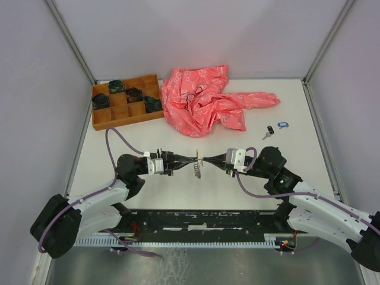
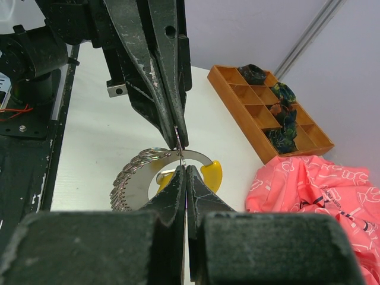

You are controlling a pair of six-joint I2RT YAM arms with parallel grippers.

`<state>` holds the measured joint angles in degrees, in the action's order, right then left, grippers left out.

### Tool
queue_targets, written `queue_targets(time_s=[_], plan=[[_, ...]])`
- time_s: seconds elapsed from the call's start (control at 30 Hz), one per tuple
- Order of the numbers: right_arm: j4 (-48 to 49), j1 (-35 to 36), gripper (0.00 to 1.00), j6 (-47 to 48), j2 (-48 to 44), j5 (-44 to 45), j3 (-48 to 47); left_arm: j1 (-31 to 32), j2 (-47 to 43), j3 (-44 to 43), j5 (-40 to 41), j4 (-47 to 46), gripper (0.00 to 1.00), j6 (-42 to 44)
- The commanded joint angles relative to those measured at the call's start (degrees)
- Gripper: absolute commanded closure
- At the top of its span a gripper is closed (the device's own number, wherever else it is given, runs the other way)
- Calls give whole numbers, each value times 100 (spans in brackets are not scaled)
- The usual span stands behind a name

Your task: Put the keys on the keyring

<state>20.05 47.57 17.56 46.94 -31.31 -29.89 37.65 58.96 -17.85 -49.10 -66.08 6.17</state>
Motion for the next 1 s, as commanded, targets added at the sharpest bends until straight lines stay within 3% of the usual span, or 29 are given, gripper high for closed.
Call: queue_targets(time_s=[0.0,0.97], plan=[[285,-12,99,-113,5,-74,-280,14,-61,-237,60,-210,97,192],[690,19,99,-330,103,47,-276,63,60,-309,-73,-141,97,152]])
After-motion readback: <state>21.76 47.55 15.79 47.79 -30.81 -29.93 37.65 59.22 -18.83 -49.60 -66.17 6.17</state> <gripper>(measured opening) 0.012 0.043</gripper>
